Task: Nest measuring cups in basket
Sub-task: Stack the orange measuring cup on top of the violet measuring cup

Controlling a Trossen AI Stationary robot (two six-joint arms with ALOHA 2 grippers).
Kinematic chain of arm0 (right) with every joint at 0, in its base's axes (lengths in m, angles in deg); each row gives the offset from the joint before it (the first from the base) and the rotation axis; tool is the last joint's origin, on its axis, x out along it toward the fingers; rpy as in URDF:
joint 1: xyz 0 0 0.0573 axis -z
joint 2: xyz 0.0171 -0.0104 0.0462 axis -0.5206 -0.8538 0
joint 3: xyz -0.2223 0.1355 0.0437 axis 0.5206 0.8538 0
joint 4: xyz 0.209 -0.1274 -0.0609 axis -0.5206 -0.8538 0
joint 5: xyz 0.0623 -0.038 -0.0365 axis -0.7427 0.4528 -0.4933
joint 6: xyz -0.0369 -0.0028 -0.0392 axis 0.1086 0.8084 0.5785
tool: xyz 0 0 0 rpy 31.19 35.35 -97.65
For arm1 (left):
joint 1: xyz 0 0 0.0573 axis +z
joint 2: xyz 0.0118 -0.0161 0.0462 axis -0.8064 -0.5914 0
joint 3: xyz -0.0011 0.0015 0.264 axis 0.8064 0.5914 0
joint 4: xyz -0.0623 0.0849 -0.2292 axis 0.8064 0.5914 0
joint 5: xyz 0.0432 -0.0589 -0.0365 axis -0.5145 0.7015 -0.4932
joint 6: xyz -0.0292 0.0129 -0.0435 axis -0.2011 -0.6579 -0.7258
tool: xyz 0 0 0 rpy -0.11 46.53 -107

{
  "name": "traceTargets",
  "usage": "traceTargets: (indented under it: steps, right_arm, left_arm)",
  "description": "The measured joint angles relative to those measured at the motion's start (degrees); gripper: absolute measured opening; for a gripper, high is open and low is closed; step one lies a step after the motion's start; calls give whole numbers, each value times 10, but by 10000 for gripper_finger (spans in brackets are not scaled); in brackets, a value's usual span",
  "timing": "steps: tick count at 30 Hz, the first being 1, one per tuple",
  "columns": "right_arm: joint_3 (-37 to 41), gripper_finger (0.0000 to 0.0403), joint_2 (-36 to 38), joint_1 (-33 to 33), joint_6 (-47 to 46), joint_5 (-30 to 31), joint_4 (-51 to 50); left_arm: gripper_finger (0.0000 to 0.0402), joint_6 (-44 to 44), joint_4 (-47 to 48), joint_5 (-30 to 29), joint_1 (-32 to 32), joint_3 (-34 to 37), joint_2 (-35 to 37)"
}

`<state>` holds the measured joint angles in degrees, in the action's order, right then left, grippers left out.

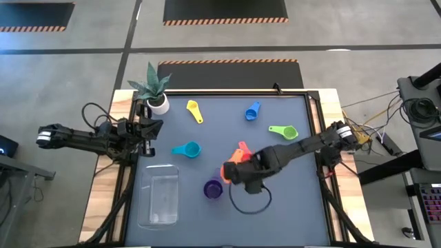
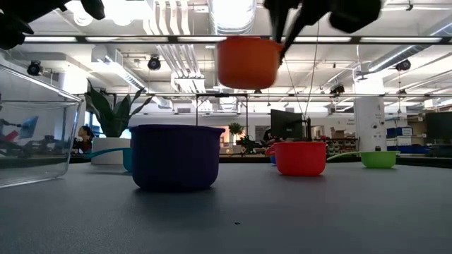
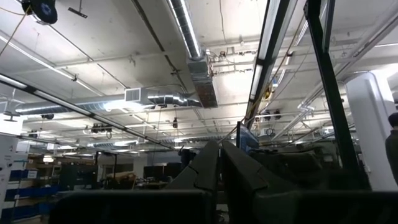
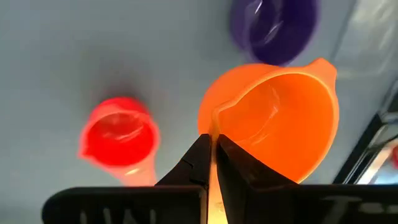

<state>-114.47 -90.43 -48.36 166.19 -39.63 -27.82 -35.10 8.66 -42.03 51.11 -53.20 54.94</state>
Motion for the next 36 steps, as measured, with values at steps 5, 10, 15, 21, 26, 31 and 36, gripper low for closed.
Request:
traceTargets:
  steps: [5,10,15,21,26,31,36]
  right_arm:
    - [0,8,-3,28,94,-80,64]
    - [0,8,-3,51,140,-139,92]
    - [0,8,-10,59,146,-152,118]
    - [0,8,-39,59,145,-152,133]
    - [0,8,-65,59,143,-152,163]
    - [-13,8,-84,56,143,-152,171]
    - [-28,8,-96,50,143,-159,170]
  left_arm:
    - [0,-10,0,0,0,0,0]
    - [0,-11,0,0,0,0,0]
    - [0,-21,0,0,0,0,0]
    - [0,-37,0,0,0,0,-2]
    - [0,-39,3,0,0,0,-3]
    - [0,-42,3,0,0,0,-5]
    - [0,-42,3,0,0,0,-6]
